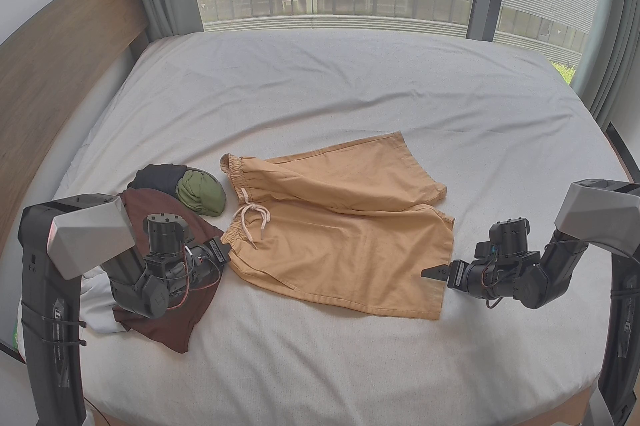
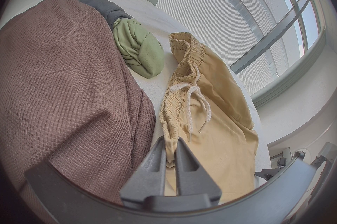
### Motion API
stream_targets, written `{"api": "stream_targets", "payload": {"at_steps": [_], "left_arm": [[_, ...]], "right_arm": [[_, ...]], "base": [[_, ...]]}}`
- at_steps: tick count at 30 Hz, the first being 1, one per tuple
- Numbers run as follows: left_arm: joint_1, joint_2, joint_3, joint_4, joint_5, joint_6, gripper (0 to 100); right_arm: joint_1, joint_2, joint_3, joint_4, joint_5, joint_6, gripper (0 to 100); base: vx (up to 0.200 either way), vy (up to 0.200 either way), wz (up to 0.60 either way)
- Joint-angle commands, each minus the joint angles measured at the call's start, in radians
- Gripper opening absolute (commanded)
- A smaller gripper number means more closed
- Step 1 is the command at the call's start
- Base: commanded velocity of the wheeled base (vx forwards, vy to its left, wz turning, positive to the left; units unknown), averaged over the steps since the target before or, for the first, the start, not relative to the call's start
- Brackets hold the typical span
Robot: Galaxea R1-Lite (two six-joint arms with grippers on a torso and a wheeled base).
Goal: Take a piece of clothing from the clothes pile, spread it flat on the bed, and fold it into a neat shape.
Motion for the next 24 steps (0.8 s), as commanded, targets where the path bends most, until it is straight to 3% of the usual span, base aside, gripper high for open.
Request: {"api": "stream_targets", "payload": {"at_steps": [1, 8, 24], "left_arm": [[0.001, -0.001, 0.001, 0.0, 0.0, -0.001, 0], [0.001, -0.001, 0.001, -0.002, 0.0, 0.001, 0], [0.001, -0.001, 0.001, -0.008, 0.0, 0.001, 0]], "right_arm": [[0.017, 0.0, 0.021, 0.005, 0.0, -0.002, 100], [0.053, 0.008, 0.085, 0.003, 0.009, -0.039, 100], [0.088, 0.01, 0.104, 0.002, 0.022, -0.034, 100]], "base": [[0.0, 0.0, 0.0], [0.0, 0.0, 0.0], [0.0, 0.0, 0.0]]}}
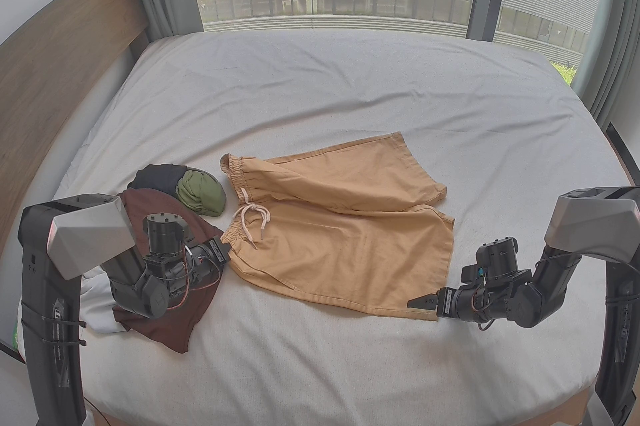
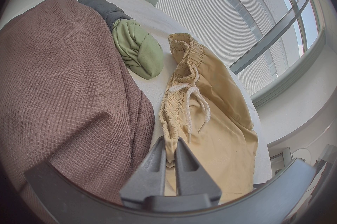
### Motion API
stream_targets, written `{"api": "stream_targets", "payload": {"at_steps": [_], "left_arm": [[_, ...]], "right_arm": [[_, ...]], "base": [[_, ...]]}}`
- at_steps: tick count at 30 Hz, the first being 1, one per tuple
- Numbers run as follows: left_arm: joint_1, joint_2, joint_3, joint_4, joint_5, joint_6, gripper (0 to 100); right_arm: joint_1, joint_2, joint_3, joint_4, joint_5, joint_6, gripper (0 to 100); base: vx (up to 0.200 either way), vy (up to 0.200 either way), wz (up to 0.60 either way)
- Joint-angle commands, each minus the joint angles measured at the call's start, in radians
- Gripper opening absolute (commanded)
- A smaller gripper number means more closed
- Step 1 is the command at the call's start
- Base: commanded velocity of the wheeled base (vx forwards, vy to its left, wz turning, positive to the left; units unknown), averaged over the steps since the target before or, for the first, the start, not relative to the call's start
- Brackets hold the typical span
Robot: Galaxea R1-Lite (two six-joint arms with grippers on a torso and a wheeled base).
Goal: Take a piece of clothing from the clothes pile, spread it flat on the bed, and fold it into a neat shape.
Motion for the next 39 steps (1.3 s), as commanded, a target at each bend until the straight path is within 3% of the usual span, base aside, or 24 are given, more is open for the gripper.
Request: {"api": "stream_targets", "payload": {"at_steps": [1, 4, 5, 21, 29, 39], "left_arm": [[0.0, -0.001, 0.0, 0.0, 0.0, 0.0, 0], [0.0, -0.001, 0.0, 0.0, 0.0, 0.0, 0], [0.0, -0.001, 0.0, 0.0, 0.0, 0.0, 0], [-0.003, -0.007, 0.017, 0.0, 0.0, 0.0, 0], [-0.025, -0.164, 0.181, 0.014, -0.044, 0.004, 0], [-0.017, -0.259, 0.368, 0.006, -0.063, 0.021, 0]], "right_arm": [[0.002, 0.006, 0.001, -0.001, 0.001, 0.001, 100], [0.004, 0.006, 0.001, -0.001, 0.001, 0.002, 100], [0.002, 0.006, 0.001, -0.001, 0.001, 0.002, 0], [-0.007, -0.007, 0.004, 0.008, -0.001, 0.004, 0], [-0.013, -0.166, 0.043, 0.181, -0.001, -0.01, 0], [-0.037, -0.194, 0.133, 0.175, 0.002, -0.047, 0]], "base": [[0.0, 0.0, 0.0], [0.0, 0.0, 0.0], [0.0, 0.0, 0.0], [0.0, 0.0, 0.0], [0.0, 0.0, 0.0], [0.0, 0.0, 0.0]]}}
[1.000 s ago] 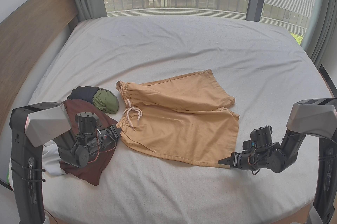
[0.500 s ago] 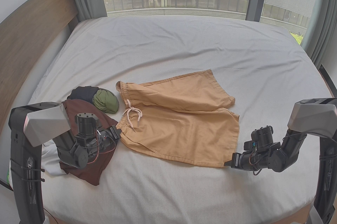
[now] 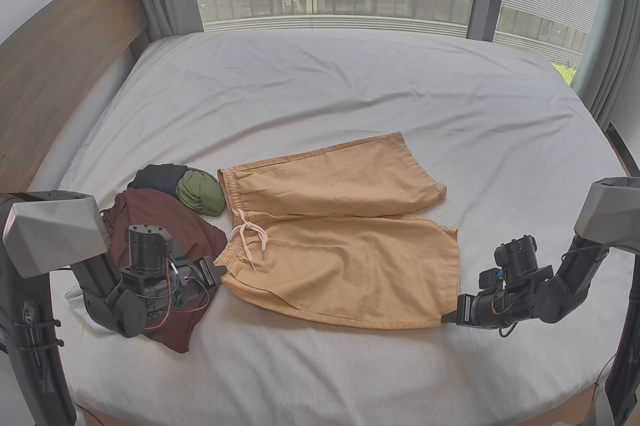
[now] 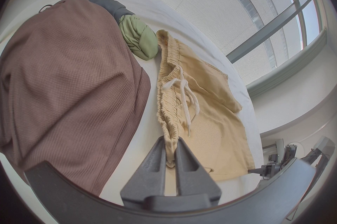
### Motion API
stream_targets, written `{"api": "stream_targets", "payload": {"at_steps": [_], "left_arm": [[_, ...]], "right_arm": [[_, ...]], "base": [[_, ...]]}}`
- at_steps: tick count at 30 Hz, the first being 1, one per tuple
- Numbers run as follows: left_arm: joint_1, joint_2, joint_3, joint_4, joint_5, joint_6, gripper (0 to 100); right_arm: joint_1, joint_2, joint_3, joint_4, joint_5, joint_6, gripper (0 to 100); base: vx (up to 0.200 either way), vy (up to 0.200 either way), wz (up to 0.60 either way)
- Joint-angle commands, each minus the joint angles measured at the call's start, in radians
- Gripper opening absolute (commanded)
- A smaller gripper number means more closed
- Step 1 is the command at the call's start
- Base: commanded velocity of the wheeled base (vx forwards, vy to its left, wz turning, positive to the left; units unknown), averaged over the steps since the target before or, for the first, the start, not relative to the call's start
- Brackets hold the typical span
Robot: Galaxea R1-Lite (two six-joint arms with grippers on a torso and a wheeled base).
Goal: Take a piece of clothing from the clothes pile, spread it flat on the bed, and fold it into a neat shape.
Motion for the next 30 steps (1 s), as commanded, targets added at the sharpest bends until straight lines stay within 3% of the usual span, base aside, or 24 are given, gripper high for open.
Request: {"api": "stream_targets", "payload": {"at_steps": [1, 30], "left_arm": [[0.003, -0.079, 0.099, -0.003, -0.002, 0.021, 0], [-0.022, -0.118, 0.322, 0.002, 0.0, 0.231, 0]], "right_arm": [[-0.01, -0.033, 0.045, -0.001, 0.002, -0.009, 0], [-0.051, -0.089, 0.194, 0.006, 0.011, -0.174, 0]], "base": [[0.0, 0.0, 0.0], [0.0, 0.0, 0.0]]}}
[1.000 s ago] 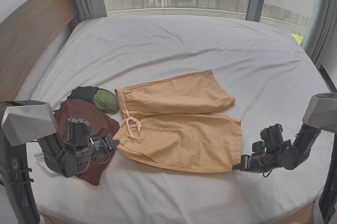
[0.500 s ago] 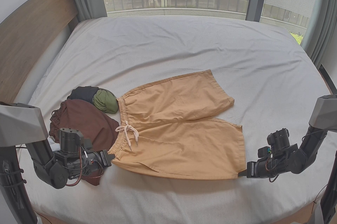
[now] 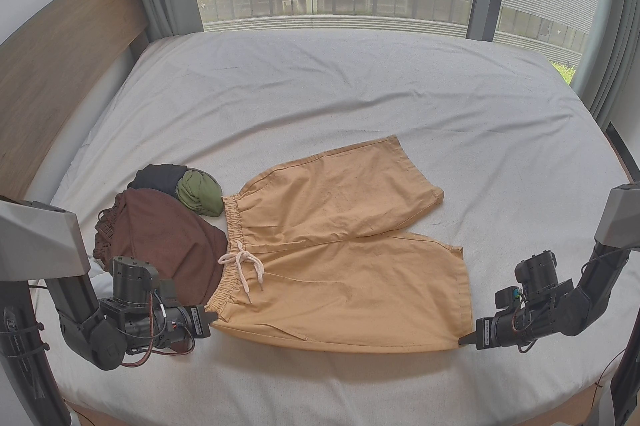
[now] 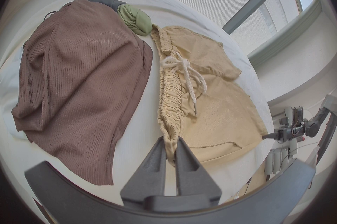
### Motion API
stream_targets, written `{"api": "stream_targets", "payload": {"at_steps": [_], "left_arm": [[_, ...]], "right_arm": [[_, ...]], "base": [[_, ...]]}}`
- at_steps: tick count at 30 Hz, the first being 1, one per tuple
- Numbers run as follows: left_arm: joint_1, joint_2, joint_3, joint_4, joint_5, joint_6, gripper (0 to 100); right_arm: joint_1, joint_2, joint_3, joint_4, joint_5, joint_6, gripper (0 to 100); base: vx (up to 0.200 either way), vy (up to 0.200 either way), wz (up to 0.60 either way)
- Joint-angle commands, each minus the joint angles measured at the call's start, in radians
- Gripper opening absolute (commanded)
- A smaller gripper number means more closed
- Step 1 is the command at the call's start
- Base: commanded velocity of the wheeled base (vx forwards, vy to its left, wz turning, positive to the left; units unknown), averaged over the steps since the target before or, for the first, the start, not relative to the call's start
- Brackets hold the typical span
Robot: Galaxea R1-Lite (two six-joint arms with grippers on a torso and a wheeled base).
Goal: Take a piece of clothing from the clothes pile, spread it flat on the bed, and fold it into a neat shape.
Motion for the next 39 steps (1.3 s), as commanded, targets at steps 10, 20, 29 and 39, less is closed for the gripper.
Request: {"api": "stream_targets", "payload": {"at_steps": [10, 20, 29, 39], "left_arm": [[-0.035, 0.0, 0.062, 0.001, 0.012, 0.037, 0], [-0.049, 0.003, 0.105, -0.002, 0.014, 0.06, 0], [-0.05, 0.0, 0.096, -0.022, 0.012, 0.062, 0], [-0.052, 0.002, 0.077, -0.136, 0.012, 0.016, 0]], "right_arm": [[-0.007, -0.008, 0.044, 0.005, -0.001, -0.049, 0], [-0.005, -0.011, 0.064, 0.004, -0.001, -0.054, 0], [-0.005, -0.014, 0.059, -0.004, -0.001, -0.052, 0], [-0.014, -0.082, 0.035, -0.059, 0.03, -0.016, 0]], "base": [[0.0, 0.0, 0.0], [0.0, 0.0, 0.0], [0.0, 0.0, 0.0], [0.0, 0.0, 0.0]]}}
